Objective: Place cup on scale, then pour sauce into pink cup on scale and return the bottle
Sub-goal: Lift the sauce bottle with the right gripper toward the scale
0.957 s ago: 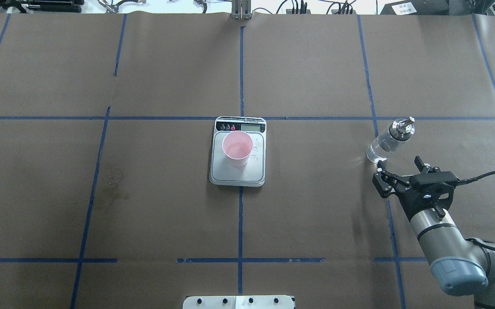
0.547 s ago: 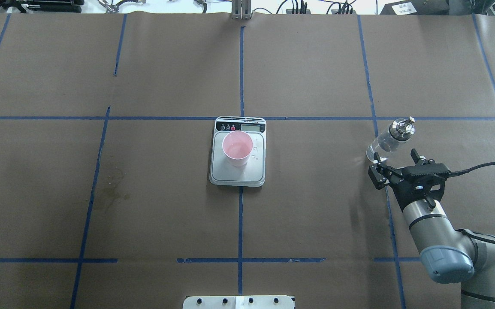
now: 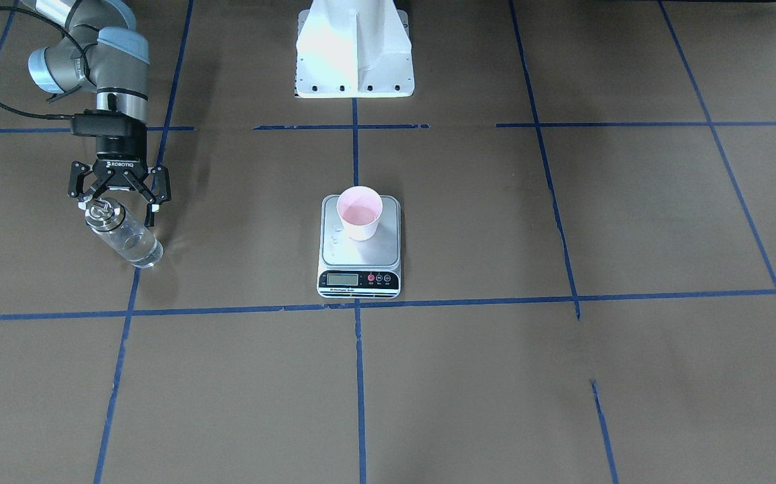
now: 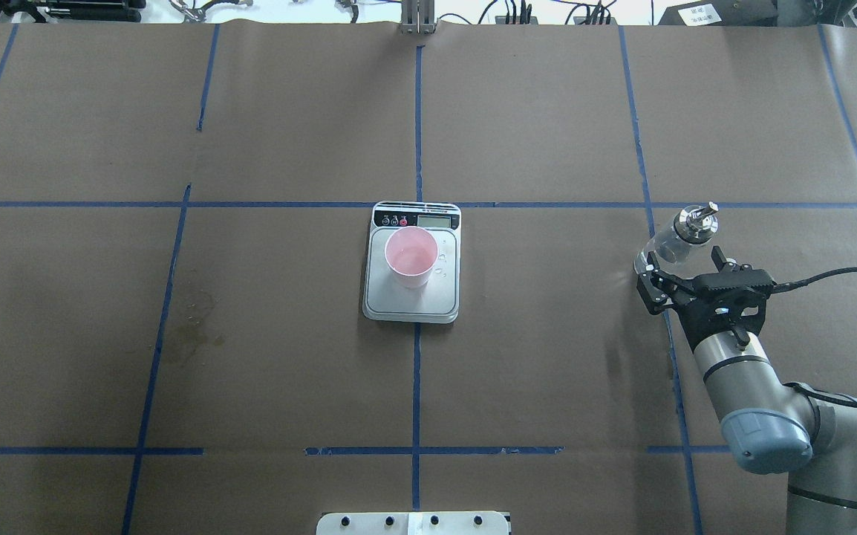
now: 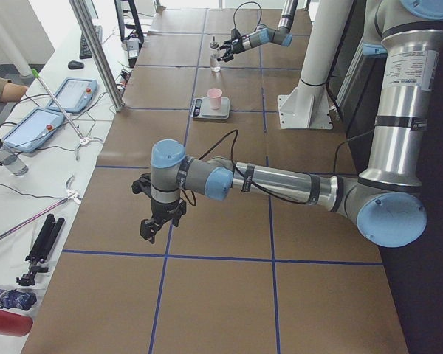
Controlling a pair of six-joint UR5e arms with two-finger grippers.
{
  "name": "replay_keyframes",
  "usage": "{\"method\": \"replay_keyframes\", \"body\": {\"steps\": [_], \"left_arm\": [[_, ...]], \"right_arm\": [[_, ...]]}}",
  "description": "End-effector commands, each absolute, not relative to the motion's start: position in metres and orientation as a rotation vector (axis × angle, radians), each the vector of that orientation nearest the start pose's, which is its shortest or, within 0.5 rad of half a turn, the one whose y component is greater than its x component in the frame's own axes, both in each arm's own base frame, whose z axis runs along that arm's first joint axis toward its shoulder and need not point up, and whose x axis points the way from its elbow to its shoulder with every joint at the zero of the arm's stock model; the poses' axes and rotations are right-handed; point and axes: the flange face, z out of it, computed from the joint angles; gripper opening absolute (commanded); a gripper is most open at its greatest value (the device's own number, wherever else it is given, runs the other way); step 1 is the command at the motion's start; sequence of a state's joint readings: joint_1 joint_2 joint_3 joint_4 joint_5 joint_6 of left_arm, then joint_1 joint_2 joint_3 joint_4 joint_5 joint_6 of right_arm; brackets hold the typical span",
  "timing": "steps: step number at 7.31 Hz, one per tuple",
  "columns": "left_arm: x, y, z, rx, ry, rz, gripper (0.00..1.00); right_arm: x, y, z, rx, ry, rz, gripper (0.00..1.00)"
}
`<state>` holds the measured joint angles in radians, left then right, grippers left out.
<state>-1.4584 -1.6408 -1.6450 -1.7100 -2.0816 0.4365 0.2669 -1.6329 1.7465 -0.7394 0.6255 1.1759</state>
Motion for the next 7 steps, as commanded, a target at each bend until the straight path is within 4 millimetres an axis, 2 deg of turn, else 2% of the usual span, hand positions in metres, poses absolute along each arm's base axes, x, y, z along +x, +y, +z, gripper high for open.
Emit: {"method": "replay_keyframes", "body": {"steps": [1,2,4,6,7], "left_arm": [[-0.023,-0.548,0.583,0.362,0.463,0.605,1.00],[-0.024,-0.548,0.583,0.362,0.463,0.603,1.00],[-0.023,-0.552,0.579,0.370,0.462,0.605,1.00],[-0.023,-0.553,0.577,0.373,0.461,0.606,1.00],[-0.023,-0.556,0.574,0.374,0.459,0.606,1.00]], "right_arm": [[-0.415,-0.347,0.489,1.099,-0.547,0.351,1.00],[-0.413,-0.353,0.498,1.092,-0.528,0.348,1.00],[-0.410,-0.363,0.496,1.075,-0.524,0.331,1.00],[-0.404,-0.370,0.490,1.078,-0.526,0.329,0.00],[-0.393,-0.373,0.468,1.074,-0.613,0.296,0.00]]}}
